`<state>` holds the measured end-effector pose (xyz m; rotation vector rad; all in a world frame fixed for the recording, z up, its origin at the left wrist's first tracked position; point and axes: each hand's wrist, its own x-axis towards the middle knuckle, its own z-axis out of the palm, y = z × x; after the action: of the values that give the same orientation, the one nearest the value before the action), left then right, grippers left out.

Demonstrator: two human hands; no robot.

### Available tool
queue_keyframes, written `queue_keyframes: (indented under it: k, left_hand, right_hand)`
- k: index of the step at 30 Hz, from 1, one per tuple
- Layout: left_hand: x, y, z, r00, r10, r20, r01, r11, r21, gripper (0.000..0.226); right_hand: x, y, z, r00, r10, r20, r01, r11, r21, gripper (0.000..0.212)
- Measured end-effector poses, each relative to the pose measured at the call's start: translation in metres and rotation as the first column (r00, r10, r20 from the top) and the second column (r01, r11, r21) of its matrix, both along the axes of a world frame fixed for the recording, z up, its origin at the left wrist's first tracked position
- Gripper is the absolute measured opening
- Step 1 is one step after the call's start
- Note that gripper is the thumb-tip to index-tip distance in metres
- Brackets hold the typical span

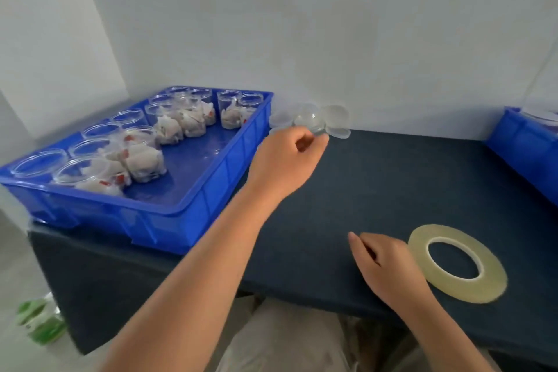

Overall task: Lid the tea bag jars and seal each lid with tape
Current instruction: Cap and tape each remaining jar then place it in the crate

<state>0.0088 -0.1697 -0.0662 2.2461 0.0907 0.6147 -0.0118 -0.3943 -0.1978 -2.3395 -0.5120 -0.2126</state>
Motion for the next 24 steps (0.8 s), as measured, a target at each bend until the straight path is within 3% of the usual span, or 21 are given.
queue_keyframes:
  k: [3,6,8,10,12,14,21,24]
  left_hand:
    - [0.027,0.065,0.052,0.981,0.097,-0.171,-0.048,0.961,0.272,0.041]
    - [0.044,0.136,0.077,0.819,0.342,-0.46,-0.015,0.815,0.579,0.046]
    - [0.043,0.185,0.076,0.688,0.511,-0.515,-0.075,0.756,0.651,0.047]
    - [0.035,0.232,0.058,0.56,0.66,-0.5,-0.212,0.698,0.684,0.065]
    - [0.019,0.261,0.033,0.437,0.738,-0.515,-0.275,0.655,0.704,0.081]
    - [0.01,0.271,0.011,0.37,0.764,-0.529,-0.257,0.631,0.732,0.086]
    - [0.017,0.289,-0.003,0.409,0.772,-0.486,-0.246,0.606,0.756,0.062]
    - [0.015,0.291,-0.006,0.533,0.745,-0.401,-0.238,0.587,0.774,0.053]
  right_hand:
    - [0.003,-0.001,-0.001,1.0,0.004,-0.013,-0.004,1.0,-0.021,0.055]
    - [0.003,0.0,-0.001,1.0,0.013,0.005,-0.013,1.0,-0.026,0.055]
    - [0.003,0.0,-0.001,1.0,0.017,0.014,-0.017,0.999,-0.033,0.055]
    - [0.004,0.0,-0.001,1.0,0.024,0.008,-0.023,0.999,-0.044,0.055]
    - [0.004,0.0,-0.002,1.0,0.025,-0.001,-0.025,0.998,-0.055,0.054]
    - [0.005,0.001,-0.002,1.0,0.021,-0.001,-0.021,0.998,-0.058,0.054]
    - [0.005,0.0,-0.003,1.0,0.017,-0.007,-0.017,0.999,-0.051,0.055]
    - [0.005,0.0,-0.002,1.0,0.013,0.001,-0.013,0.999,-0.035,0.055]
